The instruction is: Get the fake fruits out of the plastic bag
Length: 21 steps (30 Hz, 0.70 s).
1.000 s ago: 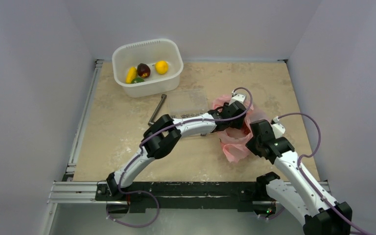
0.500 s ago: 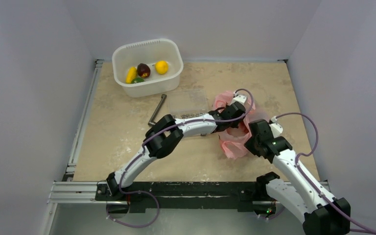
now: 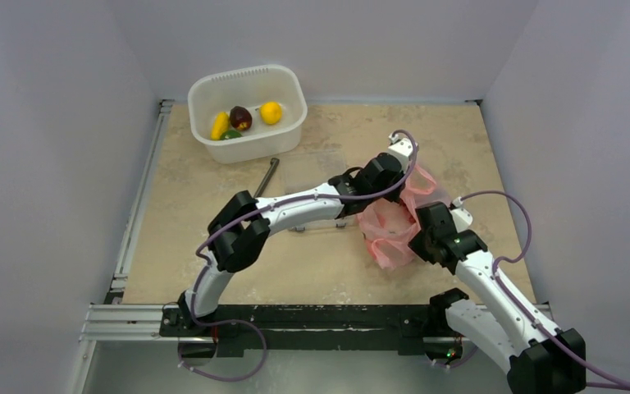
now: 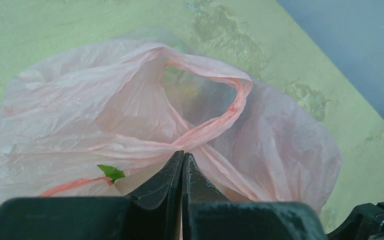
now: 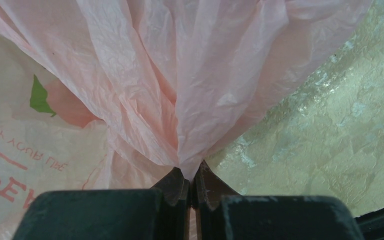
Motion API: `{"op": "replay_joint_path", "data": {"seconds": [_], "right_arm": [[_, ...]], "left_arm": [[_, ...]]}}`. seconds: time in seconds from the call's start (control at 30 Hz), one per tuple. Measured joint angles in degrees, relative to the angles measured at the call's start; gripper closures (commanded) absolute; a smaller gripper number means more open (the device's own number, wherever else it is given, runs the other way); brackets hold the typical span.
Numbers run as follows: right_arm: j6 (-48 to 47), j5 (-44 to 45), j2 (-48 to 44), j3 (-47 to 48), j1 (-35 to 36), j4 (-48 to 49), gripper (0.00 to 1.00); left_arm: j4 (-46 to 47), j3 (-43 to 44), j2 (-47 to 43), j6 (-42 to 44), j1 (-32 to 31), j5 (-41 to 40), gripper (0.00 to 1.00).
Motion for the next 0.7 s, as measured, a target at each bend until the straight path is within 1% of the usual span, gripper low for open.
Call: {"op": "replay_joint_path", "data": {"seconds": [0.03, 0.07, 0.1, 0.13, 0.23, 0.33, 0.43, 0.5, 0.63, 0.67, 0.7], "right_arm": [[0.00, 0.11, 0.00, 0.00, 0.00, -0.02, 1.00], [0.00, 0.20, -0.02, 0.00, 0.00, -0.04, 1.00], [0.00, 0.22, -0.07, 0.00, 0.00, -0.09, 1.00], [0.00, 0.24, -0.17, 0.00, 0.00, -0.13, 1.00], [0.00, 0.26, -1.01, 0.00, 0.00, -0.50, 1.00], [0.00, 0.31, -2.12, 0.00, 0.00, -0.83, 1.00], [0.02, 0.31, -2.49, 0.00, 0.00, -0.90, 1.00], [0.02, 0.31, -2.25, 0.02, 0.00, -0.90, 1.00], [-0.04, 0.31, -1.75, 0.39, 0.00, -0.94, 1.00], [-0.04, 0.33, -1.68, 0.50, 0.00, -0.94, 1.00], [-0.04, 0.33, -1.66, 0.61, 0.00, -0.90, 1.00]], "left_arm": [[0.74, 0.11, -0.28, -0.28, 0.02, 0.35, 0.86], [1.16, 0.39, -0.28, -0.98, 0.04, 0.76, 0.78], [1.14, 0.55, -0.07, -1.46, 0.11, 1.16, 0.74], [0.85, 0.90, 0.46, -2.49, 0.22, 1.51, 0.73], [0.83, 2.47, 3.50, -6.08, 0.83, 2.49, 0.73], [0.85, 2.54, 6.05, -8.96, 1.46, 3.10, 0.77], [1.11, 2.51, 7.98, -11.32, 1.88, 3.54, 0.79], [1.44, 2.51, 8.72, -12.87, 2.10, 3.76, 0.84], [3.37, 2.03, 9.64, -17.70, 2.80, 5.49, 0.88], [4.07, 1.55, 9.75, -19.10, 3.10, 6.25, 0.87], [4.87, 1.01, 9.81, -20.26, 3.45, 7.02, 0.83]]}}
